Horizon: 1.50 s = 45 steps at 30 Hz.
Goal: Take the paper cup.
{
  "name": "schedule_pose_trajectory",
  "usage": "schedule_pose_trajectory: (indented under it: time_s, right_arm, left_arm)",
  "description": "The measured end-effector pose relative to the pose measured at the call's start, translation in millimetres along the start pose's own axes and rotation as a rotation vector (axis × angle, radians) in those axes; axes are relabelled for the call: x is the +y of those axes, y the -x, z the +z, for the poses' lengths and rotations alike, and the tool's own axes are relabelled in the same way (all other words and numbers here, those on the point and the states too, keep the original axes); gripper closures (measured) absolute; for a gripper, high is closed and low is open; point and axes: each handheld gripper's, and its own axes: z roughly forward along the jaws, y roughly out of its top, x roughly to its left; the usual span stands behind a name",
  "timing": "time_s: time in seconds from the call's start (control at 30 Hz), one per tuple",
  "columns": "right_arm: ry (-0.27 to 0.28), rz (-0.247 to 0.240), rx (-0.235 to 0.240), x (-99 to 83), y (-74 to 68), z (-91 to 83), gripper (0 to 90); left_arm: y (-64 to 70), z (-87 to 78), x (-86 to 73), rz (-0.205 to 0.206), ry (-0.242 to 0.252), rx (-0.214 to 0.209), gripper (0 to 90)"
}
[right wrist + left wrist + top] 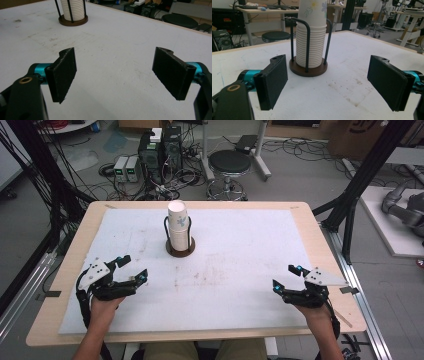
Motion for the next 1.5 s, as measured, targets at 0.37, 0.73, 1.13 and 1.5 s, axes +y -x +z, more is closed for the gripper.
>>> schedule_pose_trajectory:
  time_s: [0.37, 0.73, 1.13, 1.5]
  right_arm:
    - [-0.004, 0.002, 0.002, -0.5, 0.4, -0.9, 20.0]
    - [-0.007, 0.009, 0.009, -1.8, 0.7, -0.3, 19.9]
    - [-0.003, 0.005, 0.011, 1.6, -2.8, -2.8, 19.9]
    - [-0.009, 0.005, 0.019, 3.0, -4.6, -2.1, 20.0]
  left_arm:
    - [-0.3, 3.0, 0.3, -0.002, -0.005, -0.009, 16.4]
    - [2.9, 15.4, 9.1, -0.021, -0.004, -0.049, 16.0]
    - [-0.4, 22.0, 28.6, -0.009, 0.01, -0.063, 16.0]
    - [-1.3, 34.4, 51.3, 0.004, 0.004, -0.09, 16.0]
